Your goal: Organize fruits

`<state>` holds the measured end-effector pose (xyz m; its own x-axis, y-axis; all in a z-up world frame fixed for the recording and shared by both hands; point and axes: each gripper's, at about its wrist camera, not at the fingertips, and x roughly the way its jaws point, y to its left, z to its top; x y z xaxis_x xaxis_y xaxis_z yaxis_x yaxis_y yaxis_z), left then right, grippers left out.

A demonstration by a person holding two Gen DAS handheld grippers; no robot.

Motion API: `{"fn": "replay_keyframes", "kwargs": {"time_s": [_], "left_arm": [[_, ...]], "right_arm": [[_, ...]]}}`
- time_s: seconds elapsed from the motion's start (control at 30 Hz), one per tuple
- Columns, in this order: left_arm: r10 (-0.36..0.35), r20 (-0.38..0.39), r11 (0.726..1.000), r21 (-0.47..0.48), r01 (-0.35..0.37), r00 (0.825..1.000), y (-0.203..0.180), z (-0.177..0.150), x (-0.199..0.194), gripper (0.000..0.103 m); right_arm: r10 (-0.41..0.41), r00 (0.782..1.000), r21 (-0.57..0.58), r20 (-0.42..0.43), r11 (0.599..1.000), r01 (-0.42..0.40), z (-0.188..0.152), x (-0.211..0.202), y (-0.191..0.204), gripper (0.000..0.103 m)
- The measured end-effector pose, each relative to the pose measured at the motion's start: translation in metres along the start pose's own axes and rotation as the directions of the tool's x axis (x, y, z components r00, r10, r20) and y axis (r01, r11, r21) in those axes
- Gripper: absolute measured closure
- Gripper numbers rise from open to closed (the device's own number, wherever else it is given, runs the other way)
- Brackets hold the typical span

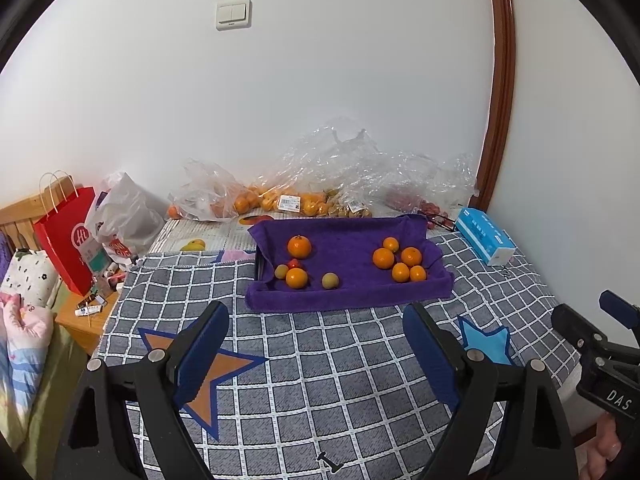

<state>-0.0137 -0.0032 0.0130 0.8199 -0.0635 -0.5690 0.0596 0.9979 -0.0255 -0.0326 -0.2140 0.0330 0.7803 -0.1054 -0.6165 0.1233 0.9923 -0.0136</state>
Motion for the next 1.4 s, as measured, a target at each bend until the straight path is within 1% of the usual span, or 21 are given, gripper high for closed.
{"fn": "replay_keyframes", "kwargs": {"time_s": [0.1,0.73,1.4], "left_arm": [[0.01,0.008,1.0,-0.001,-0.01,1.0,0.0,0.0,-0.002,0.014],[0.009,0.0,1.0,-0.001,-0.009,1.0,0.0,-0.004,-0.004,0.014],[0.006,-0.002,1.0,-0.007,-0.007,1.0,0.002,-0.001,-0.002,0.012]], "right_arm": [[0.002,1.0,0.001,-0.002,1.0,-0.002,0.0,0.0,0.0,0.005],[0.007,1.0,0.011,0.007,1.0,-0.007,0.0,-0.003,0.002,0.005],[0.008,1.0,-0.011,0.008,1.0,-0.008,0.0,-0.001,0.012,0.005]]}}
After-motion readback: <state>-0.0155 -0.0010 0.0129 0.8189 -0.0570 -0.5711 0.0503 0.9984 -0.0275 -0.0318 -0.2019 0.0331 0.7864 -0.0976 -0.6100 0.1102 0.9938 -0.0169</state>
